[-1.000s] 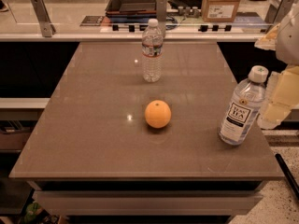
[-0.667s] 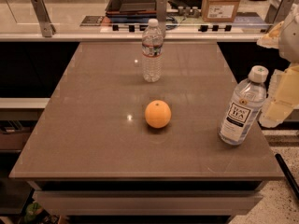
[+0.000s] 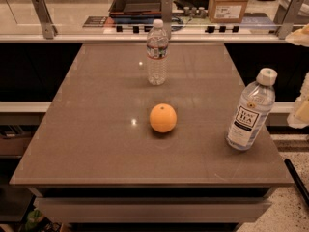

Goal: Pick blue plastic bottle

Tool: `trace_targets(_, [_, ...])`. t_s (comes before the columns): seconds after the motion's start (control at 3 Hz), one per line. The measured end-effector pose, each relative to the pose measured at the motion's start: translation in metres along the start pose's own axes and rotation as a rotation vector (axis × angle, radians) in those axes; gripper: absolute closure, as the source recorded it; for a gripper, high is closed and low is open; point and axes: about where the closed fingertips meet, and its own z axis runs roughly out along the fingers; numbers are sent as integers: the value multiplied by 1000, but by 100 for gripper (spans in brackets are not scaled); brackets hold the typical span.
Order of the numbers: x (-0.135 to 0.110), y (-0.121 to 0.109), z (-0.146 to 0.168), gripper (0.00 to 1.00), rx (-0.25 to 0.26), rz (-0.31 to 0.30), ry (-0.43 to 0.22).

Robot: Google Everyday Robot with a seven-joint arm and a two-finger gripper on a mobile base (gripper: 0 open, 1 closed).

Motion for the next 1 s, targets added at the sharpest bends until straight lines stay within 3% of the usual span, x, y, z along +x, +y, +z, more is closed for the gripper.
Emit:
trace_targets(0.67, [10, -3, 12, 0, -24, 12, -203])
trace_targets(1.0, [7, 1, 27, 0, -45, 13, -351])
